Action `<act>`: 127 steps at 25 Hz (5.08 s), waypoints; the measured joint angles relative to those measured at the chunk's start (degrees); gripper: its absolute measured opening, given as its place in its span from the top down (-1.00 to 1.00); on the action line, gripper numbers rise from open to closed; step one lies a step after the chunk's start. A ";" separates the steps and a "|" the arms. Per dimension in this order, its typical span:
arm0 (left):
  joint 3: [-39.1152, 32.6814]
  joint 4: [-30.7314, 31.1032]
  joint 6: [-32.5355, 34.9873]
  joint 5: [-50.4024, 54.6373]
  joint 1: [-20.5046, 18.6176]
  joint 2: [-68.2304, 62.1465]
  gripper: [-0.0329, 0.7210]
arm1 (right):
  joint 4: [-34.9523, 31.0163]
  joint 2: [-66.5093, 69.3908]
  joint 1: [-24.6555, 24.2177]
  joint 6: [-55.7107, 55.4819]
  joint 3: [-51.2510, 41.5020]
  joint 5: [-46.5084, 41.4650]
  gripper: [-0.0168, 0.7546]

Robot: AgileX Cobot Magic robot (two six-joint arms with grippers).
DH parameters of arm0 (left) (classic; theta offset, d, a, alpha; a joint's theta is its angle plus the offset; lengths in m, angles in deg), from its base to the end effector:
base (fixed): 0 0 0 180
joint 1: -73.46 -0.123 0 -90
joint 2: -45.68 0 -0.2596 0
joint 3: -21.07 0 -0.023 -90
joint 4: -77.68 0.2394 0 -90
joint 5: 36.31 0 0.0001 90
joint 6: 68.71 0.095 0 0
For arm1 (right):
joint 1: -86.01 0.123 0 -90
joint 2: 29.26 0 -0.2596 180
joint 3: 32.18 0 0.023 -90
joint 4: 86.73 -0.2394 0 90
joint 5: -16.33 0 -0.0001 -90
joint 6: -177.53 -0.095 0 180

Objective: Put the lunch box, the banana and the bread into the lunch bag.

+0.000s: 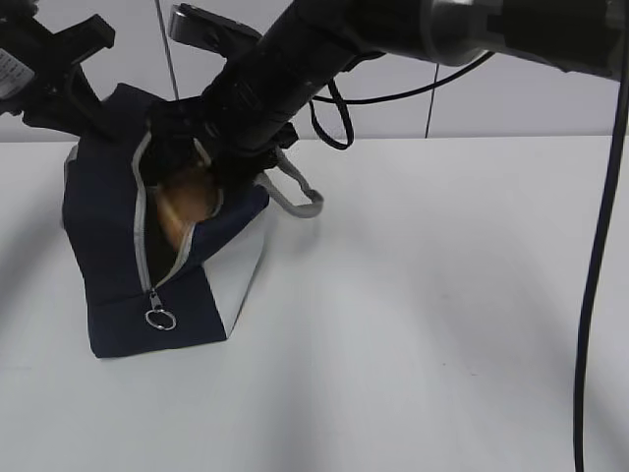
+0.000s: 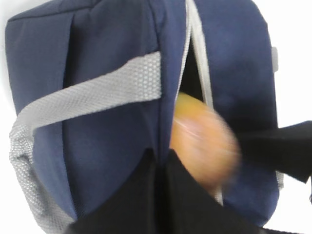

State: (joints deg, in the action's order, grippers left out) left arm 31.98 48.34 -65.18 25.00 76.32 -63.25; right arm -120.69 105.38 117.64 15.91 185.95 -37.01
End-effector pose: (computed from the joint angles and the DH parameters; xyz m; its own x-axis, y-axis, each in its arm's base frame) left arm 0.3569 -0.0587 0.2796 -0.9374 -0.1345 -0.3213 0.0330 0.8840 -0.4663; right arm 0.3795 0.2838 0.2342 -0.7352 -0.3883 -0.5556 -0.6458 0.6502 0.4002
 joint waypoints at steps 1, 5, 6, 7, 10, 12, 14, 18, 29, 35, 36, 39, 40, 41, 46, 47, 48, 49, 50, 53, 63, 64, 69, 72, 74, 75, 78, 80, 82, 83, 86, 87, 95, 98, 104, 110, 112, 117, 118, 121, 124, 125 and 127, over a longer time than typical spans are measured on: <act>0.00 -0.05 0.00 0.00 0.00 0.00 0.92 | 0.70 0.00 0.00 0.07 0.09 0.25 -0.69; 0.00 -0.10 0.00 0.00 0.00 0.00 0.92 | 2.41 0.00 0.00 0.13 0.19 0.36 -0.71; 0.00 -0.10 0.00 0.00 0.00 0.00 0.92 | 2.52 0.10 0.00 0.13 0.61 0.20 -0.71; 0.00 -0.10 0.00 0.00 0.00 0.00 0.92 | 2.80 0.21 0.00 0.13 1.15 -0.39 -0.70; 0.00 -0.10 0.00 0.00 0.00 0.00 0.92 | 3.46 0.43 0.00 0.13 4.88 -4.42 -0.60; 0.00 -0.04 0.00 0.05 0.00 0.00 0.92 | 4.97 0.43 0.00 0.13 8.74 -8.54 -0.50; 0.00 -0.04 0.00 0.11 0.00 0.00 0.92 | 7.51 0.43 0.00 -0.44 12.13 -11.80 -0.40; 0.00 0.00 0.00 0.11 0.00 0.00 0.92 | 16.30 0.43 0.00 -4.65 16.17 -16.54 -0.34; 0.00 0.06 0.00 0.11 0.00 0.00 0.92 | 24.12 1.83 -0.11 -13.35 16.71 -14.72 -0.31; 0.00 0.07 0.00 0.11 0.00 0.00 0.92 | 22.19 5.54 -0.11 -13.63 16.71 -12.39 0.11; 0.00 0.07 0.00 0.11 0.00 0.00 0.92 | 22.04 5.82 -0.11 -13.63 16.71 -12.14 0.23; 0.00 0.07 0.00 0.11 0.00 0.00 0.92 | 22.00 5.81 -0.11 -13.33 16.71 -11.92 0.72; 0.00 0.07 0.00 0.11 0.00 0.00 0.92 | 22.00 5.81 -0.11 -12.75 16.71 -11.92 0.85; 0.00 0.07 0.00 0.11 0.00 0.00 0.92 | 22.00 5.81 -0.11 -12.11 16.71 -11.92 0.92; 0.00 -1.42 1.85 0.11 0.00 0.00 0.92 | 22.01 5.69 -0.11 -10.82 17.16 -13.12 0.97; 0.00 -2.91 2.84 0.06 0.00 0.00 0.92 | 22.46 5.23 -0.11 -10.57 17.16 -13.98 0.97; 0.00 -4.48 3.73 0.06 0.00 0.00 0.92 | 23.09 4.74 -0.11 -10.43 17.25 -14.71 0.97; 0.00 -6.36 4.81 -0.02 0.00 0.00 0.92 | 23.88 4.01 -0.11 -10.43 17.25 -15.35 0.97; 0.00 -8.26 5.67 -0.08 0.00 0.00 0.92 | 24.66 3.43 -0.11 -10.43 17.25 -16.20 0.97; 0.00 -12.29 6.95 -0.72 0.12 0.00 0.92 | 26.34 1.39 -0.20 -10.30 17.25 -18.37 0.97; 0.00 -19.66 9.81 -10.57 6.81 -1.42 0.92 | 29.05 -2.49 -4.47 -10.81 17.50 -19.75 0.97; 0.00 -20.75 9.91 -11.16 7.14 -1.95 0.92 | 29.05 -2.61 -4.96 -11.04 17.50 -19.86 0.97; 1.81 -22.83 9.95 -11.80 7.94 -5.99 0.92 | 29.05 -2.83 -7.01 -11.86 17.50 -19.99 0.98; 4.14 -23.62 9.97 -11.85 8.51 -8.20 0.92 | 29.17 -2.83 -7.27 -12.00 17.50 -20.09 0.98; 5.62 -23.96 10.08 -11.85 8.60 -9.38 0.92 | 29.17 -2.83 -7.27 -12.39 17.07 -20.09 0.98; 6.18 -24.03 10.13 -11.94 8.60 -9.82 0.92 | 29.17 -2.83 -7.27 -12.43 16.38 -19.96 0.98; 6.54 -24.16 10.19 -12.06 8.60 -10.65 0.92 | 29.17 -2.83 -7.27 -12.65 13.67 -19.71 0.98; 6.59 -24.29 10.19 -12.06 8.60 -10.76 0.92 | 29.57 -2.96 -7.27 -12.65 12.05 -19.39 0.98; 6.60 -24.35 10.19 -12.10 8.66 -10.76 0.92 | 30.18 -2.96 -7.27 -12.65 11.26 -19.12 0.98; 6.66 -24.30 10.19 -12.17 8.66 -10.76 0.92 | 30.31 -2.96 -7.27 -12.65 10.88 -19.02 0.98; 6.83 -23.64 10.19 -12.34 8.73 -10.76 0.92 | 30.31 -2.96 -7.27 -12.65 10.66 -18.89 0.98; 6.88 -23.34 10.19 -12.34 8.73 -10.76 0.92 | 30.31 -2.96 -7.27 -12.65 10.66 -18.78 0.98; 7.07 -22.78 10.19 -12.72 8.73 -12.20 0.65 | 30.39 -2.98 -7.27 -12.14 10.64 -18.78 0.80; 7.07 -22.60 10.19 -12.43 8.73 -12.56 0.20 | 30.50 -3.08 -7.27 -11.92 10.64 -18.78 0.38; 7.07 -22.34 10.19 -7.91 6.46 -12.54 -0.24 | 30.44 -4.68 -7.27 -11.49 10.54 -18.67 -0.19; 7.07 -19.62 10.19 0.04 1.45 -8.64 -0.26 | 29.26 -10.62 -7.15 -9.72 10.54 -18.67 -0.23; 7.07 -16.18 9.98 2.47 1.07 -6.30 -0.26 | 28.56 -12.59 -6.77 -9.33 10.54 -18.67 -0.23; 7.07 -9.29 9.55 8.09 1.12 -1.56 -0.27 | 28.10 -17.08 -4.88 -8.22 7.56 -18.67 -0.23; 7.07 -8.74 9.49 8.53 1.12 -0.85 -0.27 | 27.81 -17.84 -4.66 -8.05 6.51 -18.67 -0.23; 7.07 -8.05 9.49 8.99 1.12 0.58 -0.27 | 27.42 -20.04 -4.43 -7.87 2.81 -18.67 -0.20; 7.07 -7.69 9.25 9.14 1.23 1.13 -0.26 | 27.42 -22.37 -4.43 -7.14 -1.44 -18.67 -0.14; 7.07 -7.69 9.01 9.18 1.29 1.13 -0.25 | 27.42 -23.21 -4.43 -7.01 -2.95 -18.67 -0.12; 7.07 -7.51 8.83 9.18 1.48 1.13 -0.23 | 27.42 -24.85 -4.43 -6.54 -5.86 -18.67 -0.11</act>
State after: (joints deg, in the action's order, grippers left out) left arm 39.05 40.83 -56.35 34.18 77.80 -62.12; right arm -93.27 80.53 113.20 9.37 180.09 -55.68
